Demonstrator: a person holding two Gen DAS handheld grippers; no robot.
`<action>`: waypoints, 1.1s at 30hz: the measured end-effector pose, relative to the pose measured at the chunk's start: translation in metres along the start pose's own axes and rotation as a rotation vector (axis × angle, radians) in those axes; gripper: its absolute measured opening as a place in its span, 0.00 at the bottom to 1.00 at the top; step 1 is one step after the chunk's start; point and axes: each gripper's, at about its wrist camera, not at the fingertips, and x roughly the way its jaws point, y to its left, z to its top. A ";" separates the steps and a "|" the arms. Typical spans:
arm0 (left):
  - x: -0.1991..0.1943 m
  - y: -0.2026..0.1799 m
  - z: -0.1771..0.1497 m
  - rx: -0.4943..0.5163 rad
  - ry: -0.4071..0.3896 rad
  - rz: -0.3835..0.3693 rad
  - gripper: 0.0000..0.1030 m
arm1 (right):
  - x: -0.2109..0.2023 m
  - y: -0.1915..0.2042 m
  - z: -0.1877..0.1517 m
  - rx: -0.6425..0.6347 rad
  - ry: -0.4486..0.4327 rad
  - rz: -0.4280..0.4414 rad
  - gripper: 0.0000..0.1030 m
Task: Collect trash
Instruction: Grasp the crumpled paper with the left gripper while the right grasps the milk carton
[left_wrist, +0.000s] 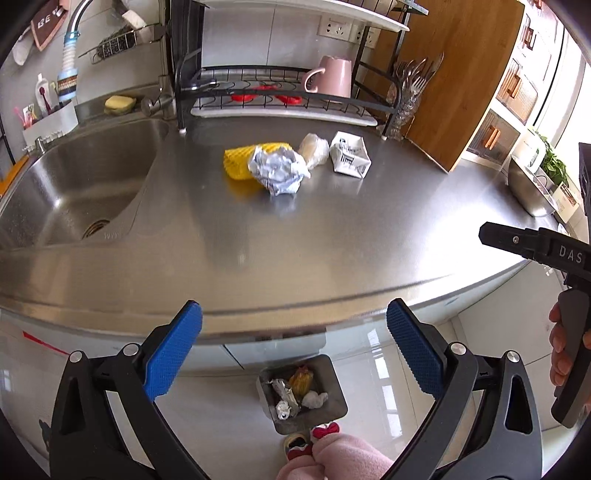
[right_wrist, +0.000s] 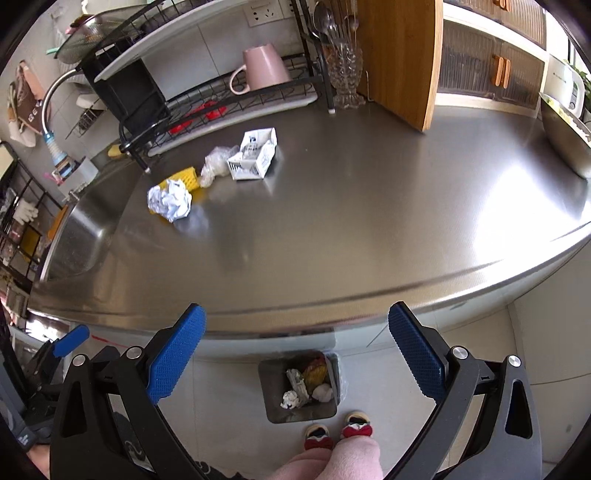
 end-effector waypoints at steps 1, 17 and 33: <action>0.000 0.000 0.010 0.004 -0.010 0.004 0.92 | 0.001 0.002 0.010 -0.001 -0.011 -0.001 0.97; 0.062 0.009 0.103 -0.005 -0.080 0.040 0.91 | 0.086 0.036 0.118 -0.055 0.017 0.046 0.83; 0.116 0.014 0.120 0.018 -0.006 -0.003 0.56 | 0.170 0.058 0.141 -0.109 0.119 0.030 0.75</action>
